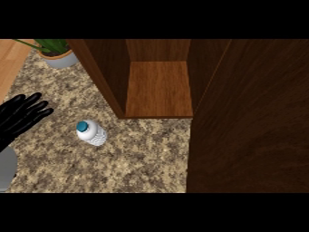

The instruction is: Pick up the bottled water, place it into the cabinet and close the cabinet

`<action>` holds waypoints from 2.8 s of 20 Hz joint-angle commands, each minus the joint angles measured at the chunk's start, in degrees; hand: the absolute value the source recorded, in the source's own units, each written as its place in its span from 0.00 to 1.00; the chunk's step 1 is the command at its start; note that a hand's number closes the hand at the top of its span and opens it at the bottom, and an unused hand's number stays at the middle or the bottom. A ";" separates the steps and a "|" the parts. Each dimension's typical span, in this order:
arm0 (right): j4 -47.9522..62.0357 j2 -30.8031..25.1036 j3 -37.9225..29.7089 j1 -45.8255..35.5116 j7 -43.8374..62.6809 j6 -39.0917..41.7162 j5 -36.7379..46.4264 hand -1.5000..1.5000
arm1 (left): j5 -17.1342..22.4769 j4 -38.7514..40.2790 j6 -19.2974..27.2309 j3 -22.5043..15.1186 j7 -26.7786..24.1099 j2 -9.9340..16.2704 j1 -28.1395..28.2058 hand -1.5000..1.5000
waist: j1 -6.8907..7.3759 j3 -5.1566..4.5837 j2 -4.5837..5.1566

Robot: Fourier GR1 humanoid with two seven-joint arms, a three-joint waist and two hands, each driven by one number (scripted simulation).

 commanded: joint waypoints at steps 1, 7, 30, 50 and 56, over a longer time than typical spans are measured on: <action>-7.83 -0.06 0.27 6.43 0.83 0.76 -1.79 0.00 | 0.88 2.50 -1.87 2.65 1.37 1.73 -0.96 0.00 | 0.14 0.03 -0.01; -5.15 0.13 2.52 8.11 -2.77 2.18 0.54 0.00 | -7.26 8.52 -2.57 2.62 -0.19 -2.74 -5.13 0.00 | 0.02 0.02 0.10; -12.61 -2.36 6.02 26.31 -12.95 6.97 1.79 0.00 | -46.67 44.95 -1.20 1.52 -35.10 -12.65 -13.60 0.00 | -1.07 -0.11 0.26; -7.36 -3.71 5.43 31.64 -22.13 10.34 2.03 0.00 | -54.78 75.93 1.62 -4.71 -55.29 -15.52 -22.16 0.00 | -2.62 -0.27 0.77; -8.00 -3.41 5.44 31.93 -22.10 9.71 2.48 0.00 | -52.79 79.08 3.69 -3.68 -57.85 -17.88 -23.24 1.00 | -2.09 -0.31 0.92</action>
